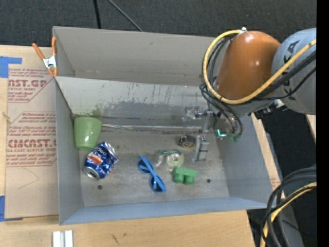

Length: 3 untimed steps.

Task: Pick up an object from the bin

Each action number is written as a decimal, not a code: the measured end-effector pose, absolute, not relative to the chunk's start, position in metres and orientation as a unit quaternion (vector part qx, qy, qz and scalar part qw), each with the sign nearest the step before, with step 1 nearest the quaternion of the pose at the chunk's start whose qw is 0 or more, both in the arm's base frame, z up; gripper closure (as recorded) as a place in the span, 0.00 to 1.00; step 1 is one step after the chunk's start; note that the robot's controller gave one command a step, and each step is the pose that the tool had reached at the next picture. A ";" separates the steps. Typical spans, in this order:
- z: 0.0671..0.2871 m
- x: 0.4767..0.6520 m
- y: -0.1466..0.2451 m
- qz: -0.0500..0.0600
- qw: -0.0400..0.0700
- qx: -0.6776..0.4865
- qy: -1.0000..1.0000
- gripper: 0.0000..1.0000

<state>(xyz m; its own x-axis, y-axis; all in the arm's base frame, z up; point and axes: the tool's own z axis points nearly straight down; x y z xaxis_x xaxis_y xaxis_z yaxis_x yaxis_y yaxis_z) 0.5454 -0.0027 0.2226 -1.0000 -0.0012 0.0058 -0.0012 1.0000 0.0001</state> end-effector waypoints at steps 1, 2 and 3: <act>0.067 0.492 -0.006 0.000 0.001 0.011 -1.000 0.00; 0.100 0.493 -0.019 0.000 -0.001 -0.060 -0.998 0.00; 0.106 0.490 -0.028 0.000 0.000 -0.074 -0.997 0.00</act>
Offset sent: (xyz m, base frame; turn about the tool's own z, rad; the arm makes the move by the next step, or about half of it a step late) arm -0.0523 -0.0045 -0.1526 -0.0217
